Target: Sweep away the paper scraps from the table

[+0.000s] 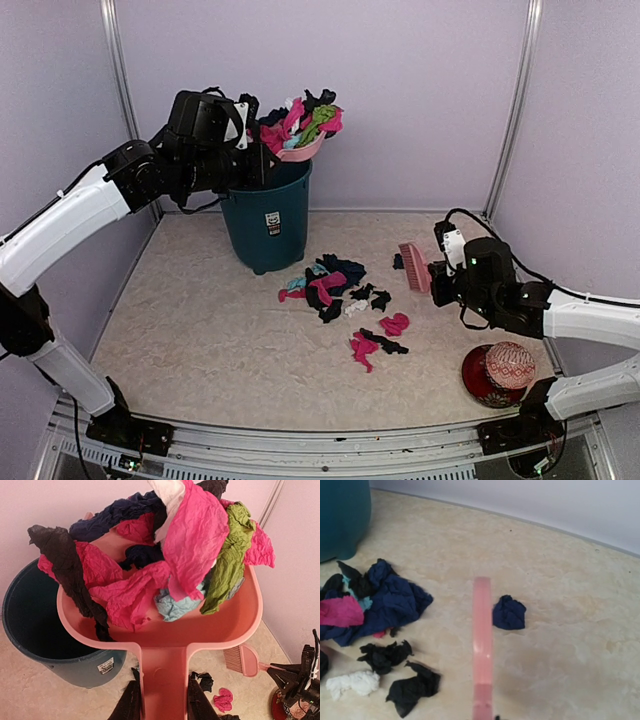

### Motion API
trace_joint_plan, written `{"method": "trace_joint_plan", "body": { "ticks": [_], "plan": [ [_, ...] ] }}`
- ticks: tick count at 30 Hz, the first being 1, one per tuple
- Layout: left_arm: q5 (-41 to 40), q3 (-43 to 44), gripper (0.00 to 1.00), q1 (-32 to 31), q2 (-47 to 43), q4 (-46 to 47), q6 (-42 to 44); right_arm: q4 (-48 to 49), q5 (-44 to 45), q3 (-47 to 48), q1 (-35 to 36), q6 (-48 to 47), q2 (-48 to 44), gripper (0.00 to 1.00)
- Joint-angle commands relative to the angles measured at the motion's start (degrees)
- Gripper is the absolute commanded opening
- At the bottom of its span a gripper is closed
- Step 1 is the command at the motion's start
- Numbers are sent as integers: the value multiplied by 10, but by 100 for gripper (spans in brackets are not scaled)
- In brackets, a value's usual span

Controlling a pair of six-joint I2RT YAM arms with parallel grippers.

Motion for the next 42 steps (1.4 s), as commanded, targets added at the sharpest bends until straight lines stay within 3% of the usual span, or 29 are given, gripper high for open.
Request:
{"method": "trace_joint_plan", "body": {
  "ticks": [1, 5, 23, 30, 31, 42],
  "plan": [
    [68, 12, 0, 46, -13, -3, -6, 20, -11, 24, -5, 6, 9, 0],
    [115, -4, 0, 89, -7, 11, -10, 12, -13, 28, -5, 8, 12, 0],
    [429, -80, 0, 248, 23, 134, -202, 10, -17, 6, -5, 30, -5, 0],
    [552, -159, 0, 298, 15, 289, -363, 10, -13, -4, -5, 36, -23, 0],
    [582, -179, 0, 302, 16, 340, -417, 8, -11, -7, -5, 38, -30, 0],
    [633, -263, 0, 302, 25, 621, -640, 3, -16, -8, -5, 48, -33, 0]
  ]
}}
